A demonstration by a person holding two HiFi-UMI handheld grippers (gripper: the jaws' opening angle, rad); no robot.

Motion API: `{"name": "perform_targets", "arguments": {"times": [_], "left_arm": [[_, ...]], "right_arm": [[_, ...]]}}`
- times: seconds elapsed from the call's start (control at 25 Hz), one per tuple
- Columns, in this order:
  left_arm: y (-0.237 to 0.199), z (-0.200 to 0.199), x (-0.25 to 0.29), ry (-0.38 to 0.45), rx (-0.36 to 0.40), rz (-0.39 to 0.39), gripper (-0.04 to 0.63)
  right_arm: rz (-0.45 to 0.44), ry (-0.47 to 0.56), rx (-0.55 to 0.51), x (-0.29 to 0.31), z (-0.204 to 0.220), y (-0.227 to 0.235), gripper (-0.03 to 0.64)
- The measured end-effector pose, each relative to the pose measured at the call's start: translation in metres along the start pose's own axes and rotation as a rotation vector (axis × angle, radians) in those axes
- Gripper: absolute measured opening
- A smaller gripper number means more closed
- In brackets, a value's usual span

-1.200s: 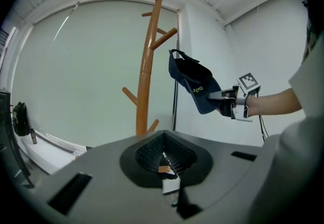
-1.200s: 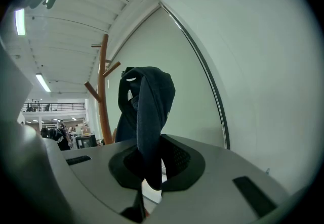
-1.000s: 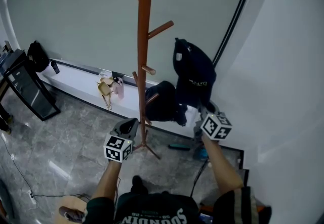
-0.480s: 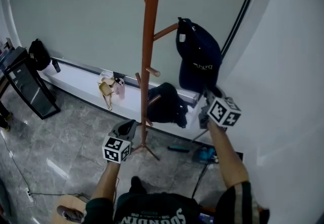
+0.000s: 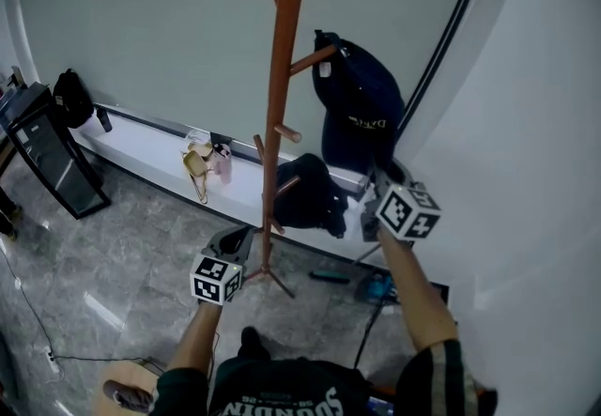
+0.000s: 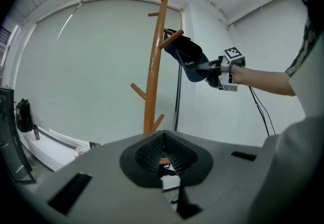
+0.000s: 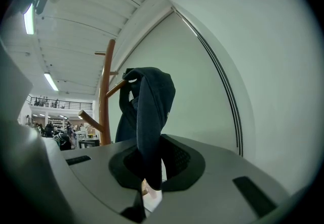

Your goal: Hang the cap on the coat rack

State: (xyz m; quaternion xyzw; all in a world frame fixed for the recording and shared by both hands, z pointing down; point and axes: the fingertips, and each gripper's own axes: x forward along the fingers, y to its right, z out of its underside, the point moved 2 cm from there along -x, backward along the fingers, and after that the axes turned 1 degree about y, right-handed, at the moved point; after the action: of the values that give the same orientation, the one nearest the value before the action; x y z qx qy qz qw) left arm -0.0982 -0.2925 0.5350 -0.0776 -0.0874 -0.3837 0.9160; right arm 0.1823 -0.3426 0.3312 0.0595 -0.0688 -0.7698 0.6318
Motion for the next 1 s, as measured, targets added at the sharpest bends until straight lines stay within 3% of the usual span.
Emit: {"name": "perform_targets", "arguments": {"times": [0.56, 1.0], "left_arm": [[-0.003, 0.007, -0.006, -0.019, -0.004, 0.005, 0.000], [-0.004, 0.011, -0.006, -0.028, -0.009, 0.016, 0.000]], "right_arm": [[-0.026, 0.012, -0.089, -0.009, 0.026, -0.023, 0.017], [-0.041, 0.007, -0.076, -0.009, 0.063, -0.034, 0.017]]}}
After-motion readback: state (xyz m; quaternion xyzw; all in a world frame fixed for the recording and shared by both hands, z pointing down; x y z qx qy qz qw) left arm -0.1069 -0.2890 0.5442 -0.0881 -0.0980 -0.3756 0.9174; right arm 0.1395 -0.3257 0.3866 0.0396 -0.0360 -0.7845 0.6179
